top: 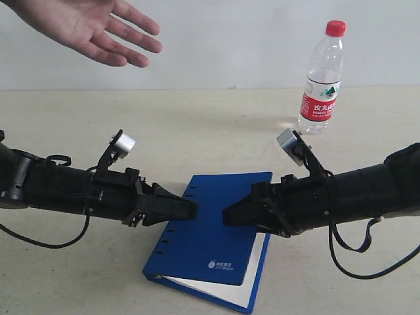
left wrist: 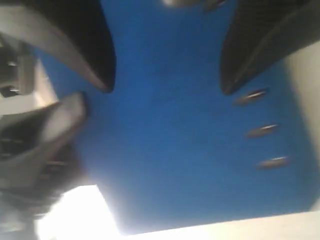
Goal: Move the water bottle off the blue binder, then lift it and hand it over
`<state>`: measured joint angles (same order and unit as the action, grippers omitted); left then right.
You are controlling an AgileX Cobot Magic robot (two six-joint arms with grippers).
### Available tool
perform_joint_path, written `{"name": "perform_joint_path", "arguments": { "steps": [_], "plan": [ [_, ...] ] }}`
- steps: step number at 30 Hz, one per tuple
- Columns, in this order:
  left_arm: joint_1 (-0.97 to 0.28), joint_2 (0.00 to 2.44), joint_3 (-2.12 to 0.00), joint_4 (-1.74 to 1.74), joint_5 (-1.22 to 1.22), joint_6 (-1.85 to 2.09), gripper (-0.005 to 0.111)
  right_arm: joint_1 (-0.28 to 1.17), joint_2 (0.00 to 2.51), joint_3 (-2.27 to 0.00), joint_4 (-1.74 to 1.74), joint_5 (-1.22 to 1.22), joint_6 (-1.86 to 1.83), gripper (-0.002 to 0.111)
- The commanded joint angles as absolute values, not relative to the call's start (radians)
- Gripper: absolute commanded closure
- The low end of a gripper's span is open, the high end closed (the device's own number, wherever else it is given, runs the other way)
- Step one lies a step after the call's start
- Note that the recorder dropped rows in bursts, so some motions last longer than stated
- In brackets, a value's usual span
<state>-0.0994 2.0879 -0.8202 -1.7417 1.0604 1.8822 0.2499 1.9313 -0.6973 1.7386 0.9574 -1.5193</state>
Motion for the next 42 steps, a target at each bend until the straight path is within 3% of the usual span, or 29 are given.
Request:
{"name": "perform_joint_path", "arguments": {
  "steps": [1,4,9,14,20,32,36,42],
  "plan": [
    [-0.102,2.096,-0.821,-1.744,1.134,1.89,0.049,0.253,1.929,-0.701,1.744,0.941,-1.516,0.069],
    [-0.102,2.096,-0.821,-1.711,1.207,1.884,0.049,0.253,1.929,-0.701,1.744,0.888,-1.522,0.07],
    [-0.09,2.094,-0.821,-1.744,1.22,1.945,0.049,0.253,1.929,-0.701,1.744,0.863,-1.567,0.108],
    [-0.015,2.091,-0.839,-1.744,1.221,1.997,0.049,0.253,1.929,-0.701,1.744,0.861,-1.607,0.108],
    [0.059,2.091,-0.839,-1.744,1.199,2.016,0.049,0.253,1.927,-0.701,1.742,1.049,-1.852,0.108],
    [0.064,2.091,-0.839,-1.744,1.05,2.094,0.049,0.253,1.927,-0.701,1.611,1.19,-1.968,0.108],
    [0.064,2.119,-0.839,-1.744,1.206,2.099,0.049,0.253,1.927,-0.701,1.609,1.197,-1.972,0.108],
    [0.064,2.206,-0.839,-1.744,1.221,2.131,0.049,0.253,1.927,-0.701,1.581,1.221,-2.017,0.108]
  ]
}}
